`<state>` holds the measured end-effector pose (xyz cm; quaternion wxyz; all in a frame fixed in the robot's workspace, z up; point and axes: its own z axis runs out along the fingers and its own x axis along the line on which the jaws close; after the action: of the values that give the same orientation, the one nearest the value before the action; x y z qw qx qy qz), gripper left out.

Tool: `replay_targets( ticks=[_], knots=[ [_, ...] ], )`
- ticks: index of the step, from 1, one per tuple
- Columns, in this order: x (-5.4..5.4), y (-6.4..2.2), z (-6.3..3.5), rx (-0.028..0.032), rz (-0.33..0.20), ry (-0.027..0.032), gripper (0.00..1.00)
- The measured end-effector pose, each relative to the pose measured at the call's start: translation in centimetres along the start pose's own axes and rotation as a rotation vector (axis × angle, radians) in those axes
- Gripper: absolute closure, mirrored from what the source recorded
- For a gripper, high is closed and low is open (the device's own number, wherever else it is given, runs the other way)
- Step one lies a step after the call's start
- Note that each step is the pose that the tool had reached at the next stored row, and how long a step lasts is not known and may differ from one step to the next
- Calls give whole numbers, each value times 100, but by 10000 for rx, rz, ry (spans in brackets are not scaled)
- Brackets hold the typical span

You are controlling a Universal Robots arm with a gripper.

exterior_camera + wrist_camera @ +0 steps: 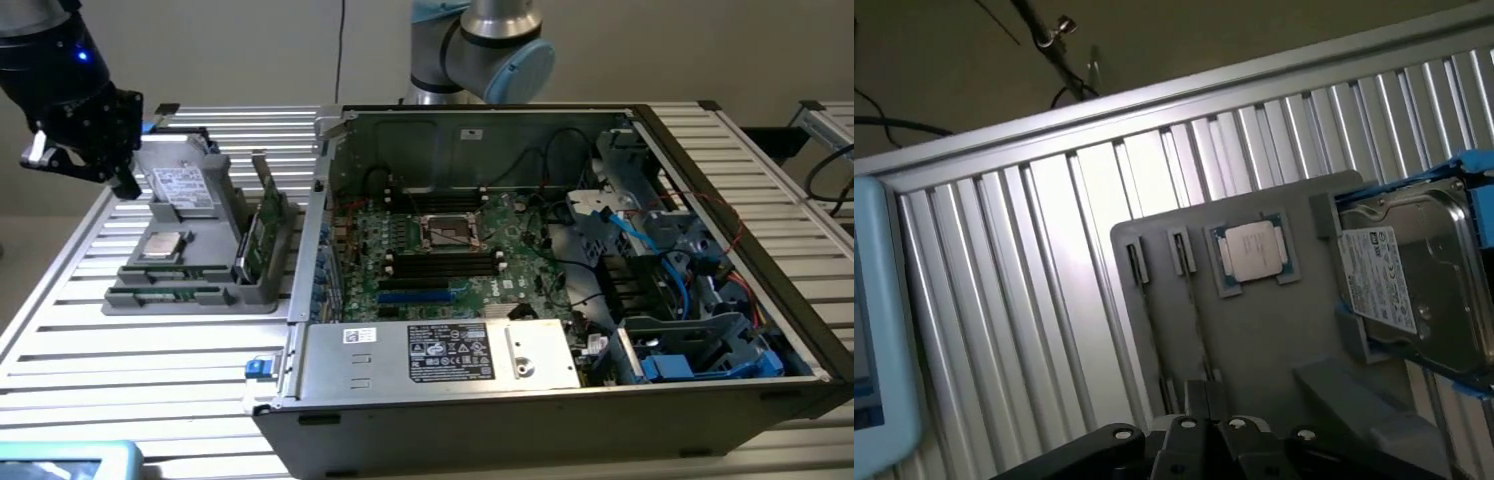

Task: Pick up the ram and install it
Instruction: 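Pick up the ram and move it above insertion slot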

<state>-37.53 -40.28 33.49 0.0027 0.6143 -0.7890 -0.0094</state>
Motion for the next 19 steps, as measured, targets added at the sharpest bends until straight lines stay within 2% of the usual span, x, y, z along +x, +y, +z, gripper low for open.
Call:
replay_targets(
  ticks=[3, 5, 11, 13, 17, 19],
  knots=[
    [0, 0, 1, 18, -544, 56, 89],
    [0, 1, 2, 51, -866, 84, 89],
    [0, 0, 6, 222, -1681, 156, 89],
    [1, -1, 7, 233, -1765, 181, 89],
    [0, 0, 15, 235, -1765, 182, 89],
    [0, 0, 37, 268, -1765, 177, 89]
  ],
)
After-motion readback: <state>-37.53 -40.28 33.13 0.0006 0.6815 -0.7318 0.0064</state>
